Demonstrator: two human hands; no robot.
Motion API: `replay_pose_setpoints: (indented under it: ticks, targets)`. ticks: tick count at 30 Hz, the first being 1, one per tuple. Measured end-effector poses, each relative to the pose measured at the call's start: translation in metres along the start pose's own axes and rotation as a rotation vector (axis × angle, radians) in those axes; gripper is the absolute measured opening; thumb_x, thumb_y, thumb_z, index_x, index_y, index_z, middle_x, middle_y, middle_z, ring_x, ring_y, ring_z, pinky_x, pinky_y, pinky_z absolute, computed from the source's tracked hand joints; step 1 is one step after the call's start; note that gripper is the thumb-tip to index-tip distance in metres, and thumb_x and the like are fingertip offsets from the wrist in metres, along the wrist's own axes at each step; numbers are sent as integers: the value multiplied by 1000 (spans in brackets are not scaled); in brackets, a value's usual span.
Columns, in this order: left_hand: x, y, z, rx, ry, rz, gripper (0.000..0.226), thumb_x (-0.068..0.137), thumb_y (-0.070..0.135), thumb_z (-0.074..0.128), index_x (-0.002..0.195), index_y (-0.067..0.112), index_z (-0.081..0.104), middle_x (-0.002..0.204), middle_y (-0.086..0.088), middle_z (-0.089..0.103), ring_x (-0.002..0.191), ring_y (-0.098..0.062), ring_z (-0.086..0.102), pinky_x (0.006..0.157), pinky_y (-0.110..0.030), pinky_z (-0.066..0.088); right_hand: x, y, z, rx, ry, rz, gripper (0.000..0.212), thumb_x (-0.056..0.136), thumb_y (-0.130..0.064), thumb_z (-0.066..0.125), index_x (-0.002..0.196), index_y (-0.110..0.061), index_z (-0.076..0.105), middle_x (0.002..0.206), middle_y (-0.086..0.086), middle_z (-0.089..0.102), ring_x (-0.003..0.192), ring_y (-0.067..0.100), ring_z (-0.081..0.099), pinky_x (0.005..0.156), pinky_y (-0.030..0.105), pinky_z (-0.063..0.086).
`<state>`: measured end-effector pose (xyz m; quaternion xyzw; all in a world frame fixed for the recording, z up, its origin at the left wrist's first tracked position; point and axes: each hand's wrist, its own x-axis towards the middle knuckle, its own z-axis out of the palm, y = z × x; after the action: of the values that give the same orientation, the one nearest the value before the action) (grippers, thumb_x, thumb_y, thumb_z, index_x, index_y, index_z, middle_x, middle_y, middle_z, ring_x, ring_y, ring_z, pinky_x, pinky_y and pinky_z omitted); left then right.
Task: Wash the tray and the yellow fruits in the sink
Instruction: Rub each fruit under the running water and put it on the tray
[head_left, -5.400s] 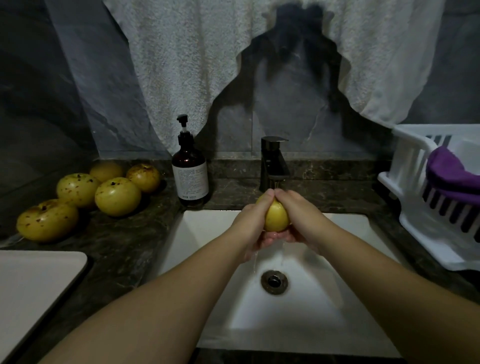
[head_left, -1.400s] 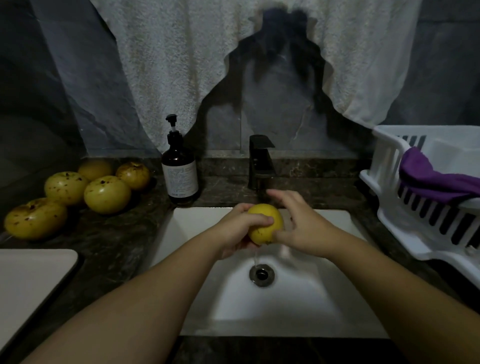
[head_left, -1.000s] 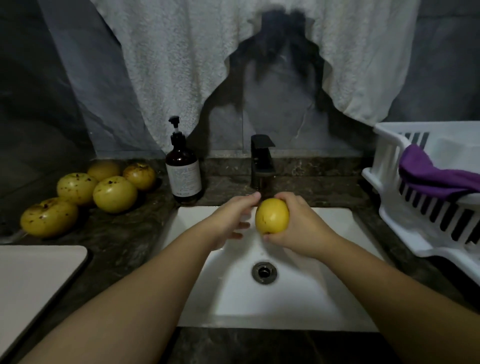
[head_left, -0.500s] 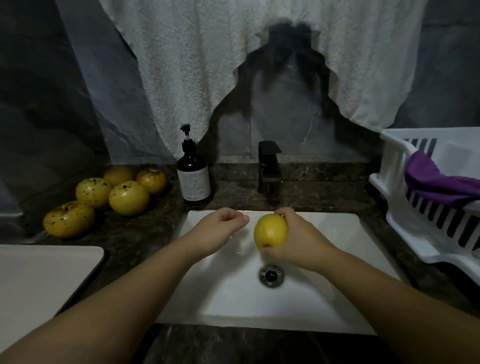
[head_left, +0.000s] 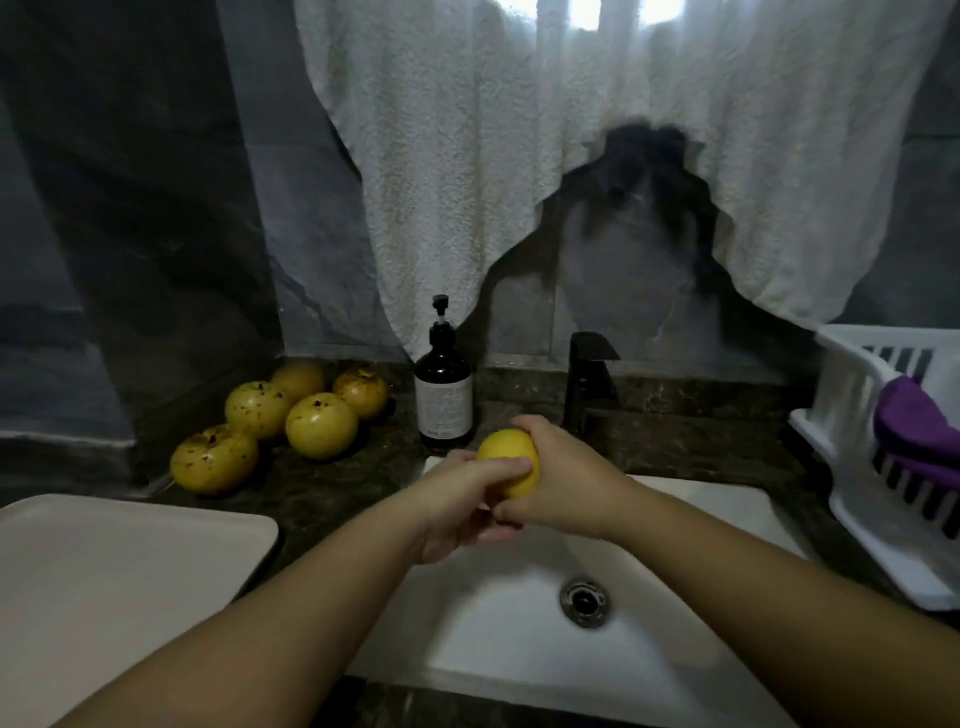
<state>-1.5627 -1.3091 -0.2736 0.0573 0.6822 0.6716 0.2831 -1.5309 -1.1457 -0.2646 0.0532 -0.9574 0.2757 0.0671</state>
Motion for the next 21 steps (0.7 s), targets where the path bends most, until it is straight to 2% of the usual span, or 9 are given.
replay_pose_setpoints:
  ticks: [3, 5, 7, 9, 11, 14, 15, 17, 21]
  targets:
    - [-2, -1, -19, -41, 87, 42, 65, 88, 28, 80, 139, 30, 40, 120, -17, 60, 87, -30, 71, 66, -36, 60, 13, -11, -18, -10, -127, 48, 118, 54, -61, 82, 153, -25, 29, 146, 2, 41, 127, 21, 53, 101, 36, 51]
    - [-3, -3, -31, -59, 148, 67, 67, 86, 28, 82, 139, 35, 42, 124, -15, 57, 97, -34, 70, 67, -35, 60, 20, -16, -29, -78, -102, 82, 59, 67, -47, 80, 116, -25, 55, 117, -3, 55, 98, 15, 60, 72, 27, 50]
    - [-3, -5, -39, -91, 196, 98, 65, 83, 30, 83, 136, 36, 46, 122, -12, 57, 100, -33, 69, 67, -35, 60, 25, -23, -35, -203, -63, 80, 18, 80, -25, 73, 82, -27, 56, 88, -6, 57, 80, 15, 57, 55, 24, 38]
    - [-2, -3, -43, -133, 231, 131, 66, 73, 36, 87, 128, 39, 50, 121, -11, 61, 98, -31, 70, 67, -35, 60, 28, -31, -35, -283, -174, 87, 14, 84, -14, 69, 85, -26, 63, 89, -7, 62, 78, 14, 61, 54, 23, 45]
    - [-2, 3, -45, -191, 255, 168, 72, 61, 43, 86, 125, 41, 54, 119, -12, 66, 91, -29, 70, 64, -34, 58, 36, -41, -37, -185, -289, 125, 33, 85, -7, 68, 112, -27, 67, 102, -2, 68, 81, 16, 68, 59, 27, 57]
    - [3, 17, -48, -285, 278, 247, 73, 56, 47, 84, 124, 42, 57, 117, -13, 69, 80, -27, 68, 59, -31, 53, 64, -66, -48, 245, -96, 228, 19, 92, -4, 58, 106, -14, 65, 84, 13, 72, 67, 26, 71, 54, 32, 57]
    - [6, 21, -49, -309, 282, 268, 74, 56, 50, 83, 124, 42, 57, 115, -13, 69, 75, -26, 68, 58, -30, 53, 76, -75, -52, 416, -60, 279, 9, 97, -8, 54, 98, -10, 63, 68, 12, 67, 54, 22, 65, 46, 26, 51]
    - [12, 26, -49, -366, 301, 296, 76, 53, 55, 81, 125, 42, 58, 109, -14, 71, 65, -22, 67, 56, -29, 53, 101, -94, -58, 749, -52, 371, 25, 104, -26, 48, 89, -9, 57, 52, 4, 56, 42, 13, 51, 37, 17, 38]
    - [23, 29, -45, -518, 327, 309, 71, 58, 52, 80, 125, 40, 59, 109, -15, 67, 68, -22, 66, 54, -28, 54, 144, -120, -59, 1044, -130, 467, 48, 104, -54, 41, 82, -12, 48, 60, 0, 45, 35, 9, 49, 32, 14, 33]
